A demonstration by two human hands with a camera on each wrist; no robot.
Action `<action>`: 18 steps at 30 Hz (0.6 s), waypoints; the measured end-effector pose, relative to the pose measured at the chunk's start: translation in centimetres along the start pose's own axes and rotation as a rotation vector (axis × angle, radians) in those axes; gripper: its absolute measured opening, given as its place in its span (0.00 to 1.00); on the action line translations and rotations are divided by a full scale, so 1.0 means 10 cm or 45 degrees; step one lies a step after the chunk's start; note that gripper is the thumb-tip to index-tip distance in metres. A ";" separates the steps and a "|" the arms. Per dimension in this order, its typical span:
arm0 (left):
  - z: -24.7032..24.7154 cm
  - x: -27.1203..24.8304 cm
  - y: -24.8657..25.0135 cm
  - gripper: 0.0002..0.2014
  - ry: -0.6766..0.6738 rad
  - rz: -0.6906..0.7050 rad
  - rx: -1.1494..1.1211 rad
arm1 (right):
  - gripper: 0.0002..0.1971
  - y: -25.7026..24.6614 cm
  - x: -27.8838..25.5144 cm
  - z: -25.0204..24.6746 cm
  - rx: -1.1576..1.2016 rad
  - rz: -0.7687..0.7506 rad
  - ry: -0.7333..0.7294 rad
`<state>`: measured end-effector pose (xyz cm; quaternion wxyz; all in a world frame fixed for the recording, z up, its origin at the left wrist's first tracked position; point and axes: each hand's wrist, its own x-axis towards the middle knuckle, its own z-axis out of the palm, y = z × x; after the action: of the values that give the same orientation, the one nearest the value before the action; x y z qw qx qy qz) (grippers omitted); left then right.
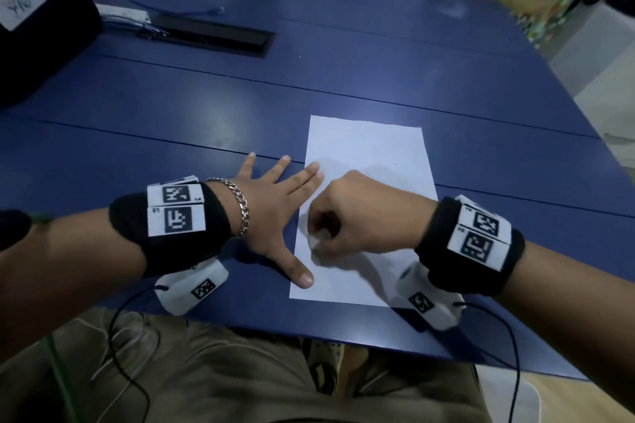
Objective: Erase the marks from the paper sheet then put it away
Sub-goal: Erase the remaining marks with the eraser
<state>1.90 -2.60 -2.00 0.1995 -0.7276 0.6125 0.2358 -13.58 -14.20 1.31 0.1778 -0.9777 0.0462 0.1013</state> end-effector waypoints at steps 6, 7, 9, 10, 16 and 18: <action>0.01 -0.02 -0.01 0.80 -0.002 0.024 -0.002 | 0.09 0.21 -0.39 -0.29 0.189 0.162 0.136; 0.01 -0.02 -0.02 0.80 0.004 0.034 0.016 | 0.09 0.30 -0.51 -0.40 0.286 0.246 0.263; -0.01 -0.02 -0.02 0.78 -0.002 0.055 0.052 | 0.09 0.48 -0.79 -0.58 0.492 0.397 0.476; -0.03 -0.02 -0.02 0.77 -0.015 0.067 0.062 | 0.11 0.55 -0.92 -0.63 0.559 0.444 0.549; -0.32 0.02 -0.03 0.77 0.023 0.151 0.072 | 0.10 0.70 -1.36 -0.61 0.650 0.618 0.690; -0.42 0.04 -0.05 0.77 0.008 0.189 0.102 | 0.09 0.70 -1.41 -0.55 0.642 0.647 0.694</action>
<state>2.89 -5.22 1.18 0.2084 -0.6724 0.6744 0.2229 -27.26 -21.89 7.03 0.3614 -0.8524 0.3533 -0.1339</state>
